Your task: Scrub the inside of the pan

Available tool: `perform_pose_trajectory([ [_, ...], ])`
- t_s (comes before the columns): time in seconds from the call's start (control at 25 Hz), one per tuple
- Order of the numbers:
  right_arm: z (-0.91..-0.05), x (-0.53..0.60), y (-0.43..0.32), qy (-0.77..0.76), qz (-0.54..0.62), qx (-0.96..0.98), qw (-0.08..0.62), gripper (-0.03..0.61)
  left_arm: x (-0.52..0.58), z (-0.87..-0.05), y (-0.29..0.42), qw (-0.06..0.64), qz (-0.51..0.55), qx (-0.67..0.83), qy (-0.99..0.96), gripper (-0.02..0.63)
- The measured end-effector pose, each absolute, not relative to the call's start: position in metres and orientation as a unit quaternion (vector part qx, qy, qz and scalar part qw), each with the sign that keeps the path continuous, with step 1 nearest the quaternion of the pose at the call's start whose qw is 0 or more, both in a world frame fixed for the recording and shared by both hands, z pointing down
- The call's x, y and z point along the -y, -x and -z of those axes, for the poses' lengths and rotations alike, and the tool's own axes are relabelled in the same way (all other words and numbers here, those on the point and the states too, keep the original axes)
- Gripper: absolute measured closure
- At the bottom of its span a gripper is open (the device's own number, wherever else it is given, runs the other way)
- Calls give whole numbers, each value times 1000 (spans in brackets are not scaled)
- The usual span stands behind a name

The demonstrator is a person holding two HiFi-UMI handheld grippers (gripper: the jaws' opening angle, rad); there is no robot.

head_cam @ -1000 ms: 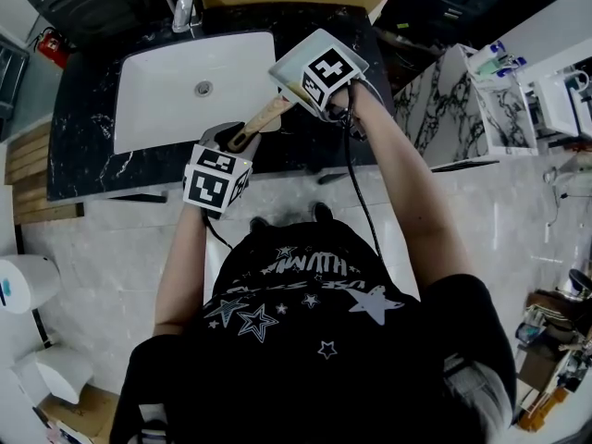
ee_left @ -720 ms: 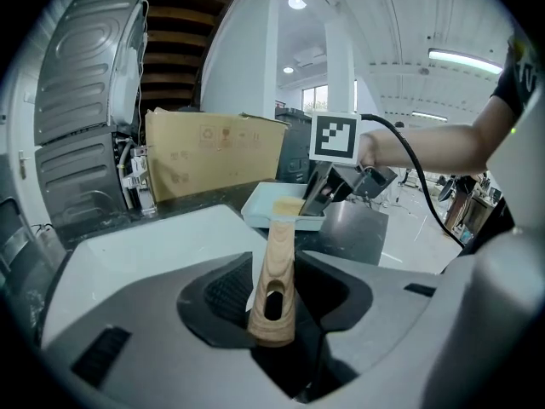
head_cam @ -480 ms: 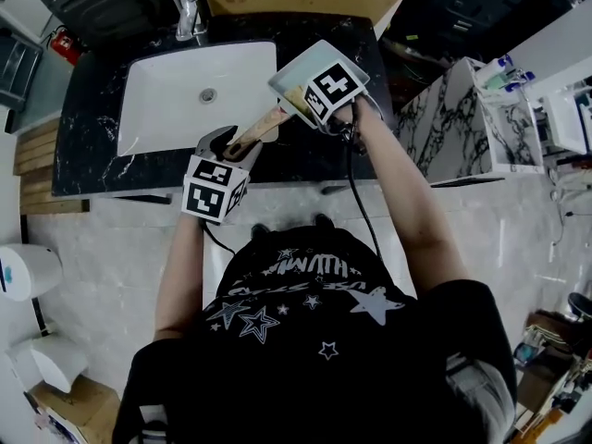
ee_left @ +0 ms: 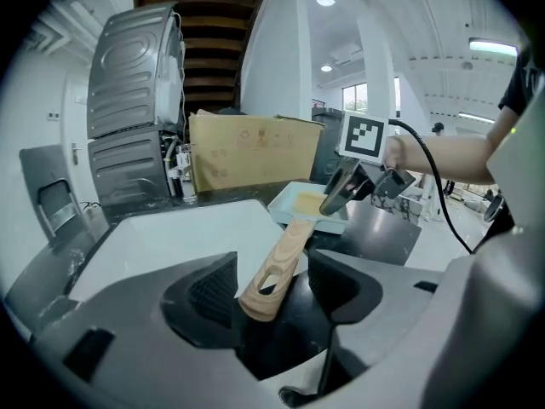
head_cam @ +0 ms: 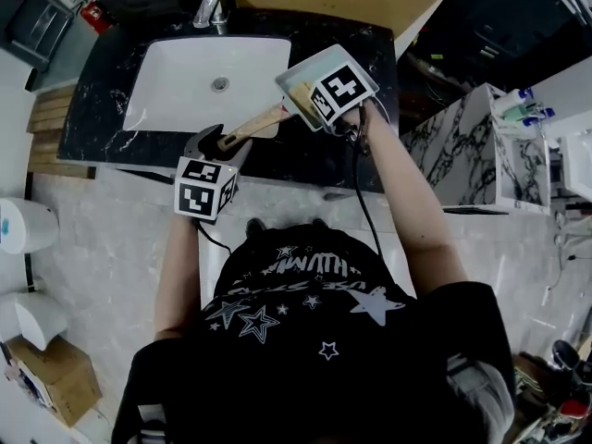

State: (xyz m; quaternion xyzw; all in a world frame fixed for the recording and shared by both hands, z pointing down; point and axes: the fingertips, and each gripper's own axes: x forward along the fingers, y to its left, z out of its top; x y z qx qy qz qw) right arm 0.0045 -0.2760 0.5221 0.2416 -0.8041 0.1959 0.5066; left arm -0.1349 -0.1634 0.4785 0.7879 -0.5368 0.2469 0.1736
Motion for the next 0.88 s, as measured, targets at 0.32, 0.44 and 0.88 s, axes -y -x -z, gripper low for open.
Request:
perform_pose_trajectory([
  [0.32, -507, 275, -9, -204, -170, 847, 460, 491, 148, -469, 144, 185, -209, 634, -721, 371],
  [0.44, -500, 276, -13, -188, -156, 863, 443, 491, 141, -468, 139, 192, -201, 657, -701, 371],
  [0.88, -484, 268, -19, -122, -104, 906, 393, 491, 122, -454, 122, 201, -157, 742, -620, 371],
])
